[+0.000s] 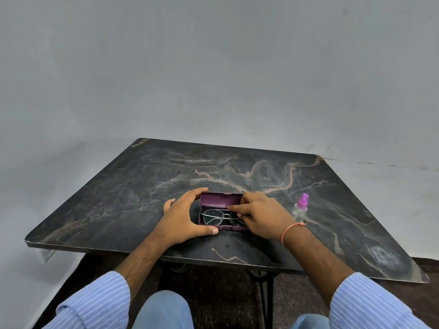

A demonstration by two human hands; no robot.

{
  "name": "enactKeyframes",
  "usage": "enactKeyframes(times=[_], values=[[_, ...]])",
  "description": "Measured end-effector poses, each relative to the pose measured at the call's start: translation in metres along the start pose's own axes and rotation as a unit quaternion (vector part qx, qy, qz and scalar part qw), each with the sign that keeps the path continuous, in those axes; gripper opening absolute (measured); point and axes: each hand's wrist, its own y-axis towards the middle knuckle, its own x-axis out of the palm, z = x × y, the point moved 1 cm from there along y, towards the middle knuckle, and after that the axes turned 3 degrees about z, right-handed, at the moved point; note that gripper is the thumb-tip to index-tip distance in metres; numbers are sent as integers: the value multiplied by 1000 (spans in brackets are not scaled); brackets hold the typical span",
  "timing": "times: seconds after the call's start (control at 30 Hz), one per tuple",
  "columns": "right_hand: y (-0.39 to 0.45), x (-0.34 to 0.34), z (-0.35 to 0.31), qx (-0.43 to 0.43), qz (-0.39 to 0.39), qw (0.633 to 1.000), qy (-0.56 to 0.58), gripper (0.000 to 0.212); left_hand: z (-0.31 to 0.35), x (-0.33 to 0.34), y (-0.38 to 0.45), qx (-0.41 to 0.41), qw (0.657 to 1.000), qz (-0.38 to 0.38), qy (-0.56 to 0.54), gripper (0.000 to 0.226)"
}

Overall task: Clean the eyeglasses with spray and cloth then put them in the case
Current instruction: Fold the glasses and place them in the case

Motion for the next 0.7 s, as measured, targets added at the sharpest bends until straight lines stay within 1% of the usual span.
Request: enactKeyframes(times=[0.13, 0.23, 0.3, 0.4, 0.47, 0.53, 0.6, 0.63, 0.7], values=[[-6, 3, -2, -5, 38, 999, -23, 45, 0, 0, 0, 8, 1000, 3, -14, 115], [-13, 2, -4, -3, 79, 997, -25, 42, 0, 1, 1, 4, 999, 0, -40, 107], [-19, 1, -5, -4, 130, 991, -1, 35, -1, 2, 1, 4, 999, 4, -48, 98], [-27, 1, -6, -7, 234, 972, 34, 21, -2, 1, 1, 10, 998, 12, -55, 82], [-31, 3, -5, -1, 262, 964, 54, 20, -3, 0, 0, 18, 998, 18, -60, 69], [-35, 8, -4, 13, 248, 966, 78, 32, -3, 0, 0, 43, 997, 25, -65, 55], [-37, 13, -4, 32, 204, 973, 104, 48, -2, 1, 0, 73, 995, 31, -61, 43], [-37, 15, -3, 39, 179, 976, 116, 54, -2, 2, 0, 84, 994, 32, -59, 41], [-39, 21, -4, 46, 137, 980, 137, 57, -1, 3, 0, 100, 993, 30, -55, 39]])
